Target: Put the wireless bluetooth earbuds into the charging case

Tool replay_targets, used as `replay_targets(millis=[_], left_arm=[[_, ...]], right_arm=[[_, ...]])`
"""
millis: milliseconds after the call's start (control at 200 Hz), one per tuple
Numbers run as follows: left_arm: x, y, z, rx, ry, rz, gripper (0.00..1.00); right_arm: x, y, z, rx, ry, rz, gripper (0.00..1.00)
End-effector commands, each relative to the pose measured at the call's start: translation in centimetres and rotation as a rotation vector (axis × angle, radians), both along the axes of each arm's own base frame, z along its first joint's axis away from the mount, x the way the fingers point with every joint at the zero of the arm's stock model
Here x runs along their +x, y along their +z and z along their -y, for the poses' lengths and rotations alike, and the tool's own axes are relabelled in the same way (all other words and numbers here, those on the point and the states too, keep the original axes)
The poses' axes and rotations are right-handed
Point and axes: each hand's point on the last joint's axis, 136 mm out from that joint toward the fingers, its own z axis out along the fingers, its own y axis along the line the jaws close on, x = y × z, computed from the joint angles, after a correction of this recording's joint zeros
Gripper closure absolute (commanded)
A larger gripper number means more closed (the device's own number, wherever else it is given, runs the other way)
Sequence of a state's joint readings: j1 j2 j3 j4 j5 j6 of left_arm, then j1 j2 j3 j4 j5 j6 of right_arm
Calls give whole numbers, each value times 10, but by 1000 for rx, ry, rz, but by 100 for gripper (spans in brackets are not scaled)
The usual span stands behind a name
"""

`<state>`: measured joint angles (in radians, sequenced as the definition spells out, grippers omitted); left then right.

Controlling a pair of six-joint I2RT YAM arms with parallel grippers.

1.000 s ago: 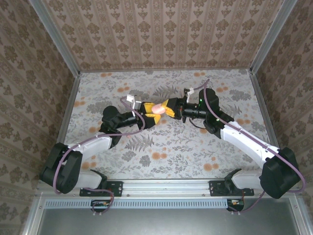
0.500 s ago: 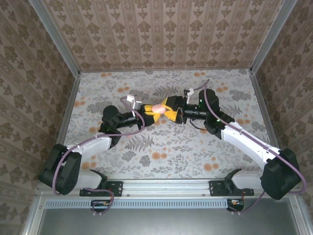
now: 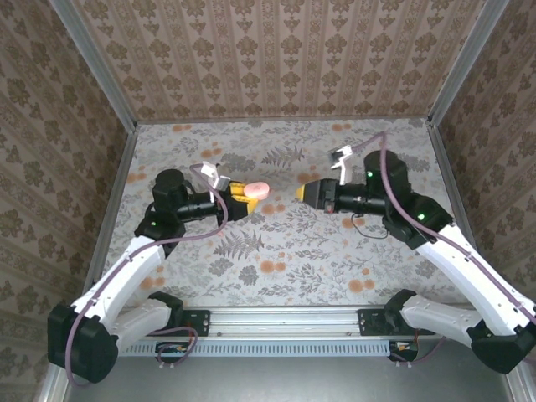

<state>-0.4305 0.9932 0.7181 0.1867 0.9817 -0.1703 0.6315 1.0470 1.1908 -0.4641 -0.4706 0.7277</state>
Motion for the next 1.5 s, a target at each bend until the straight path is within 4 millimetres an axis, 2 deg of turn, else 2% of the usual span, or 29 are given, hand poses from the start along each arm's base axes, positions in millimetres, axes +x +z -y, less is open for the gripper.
replay_targets(millis=[0,175,670,925,1035,1050,1095,1290,1400,1495], left_arm=[[-8,-10,-1,39,-38,-45,77],[-8,-11,1,35,-46,-55,79],[-12,-10,3,32,-60,-64,80],[-13,-11,2,34,-56,-62,81],[-15,-11,2,32,-66,-64,81],[-15,-11,2,32,-66,-62,81],[-16,-11,2,32,-66,-61,81],[-21,-12,0,35,-74,-70,81],[-19,-13,-3,35,-58,-71,82],[-16,-14,-7,34,-39,-83,82]], right_arm=[[-5,-18,-24,-80,90,18,77],[-5,-18,-53,-47,155,10,84],[14,-30,-88,-48,205,-50,87],[22,-35,-87,-70,185,-37,87],[41,-35,-80,-53,124,-24,87],[48,-44,-83,-63,116,-44,87],[59,-46,-81,-54,94,-53,87],[90,-31,-73,-27,25,-21,87],[94,-31,-72,-35,28,-16,86],[82,-26,-75,-21,93,-1,82]])
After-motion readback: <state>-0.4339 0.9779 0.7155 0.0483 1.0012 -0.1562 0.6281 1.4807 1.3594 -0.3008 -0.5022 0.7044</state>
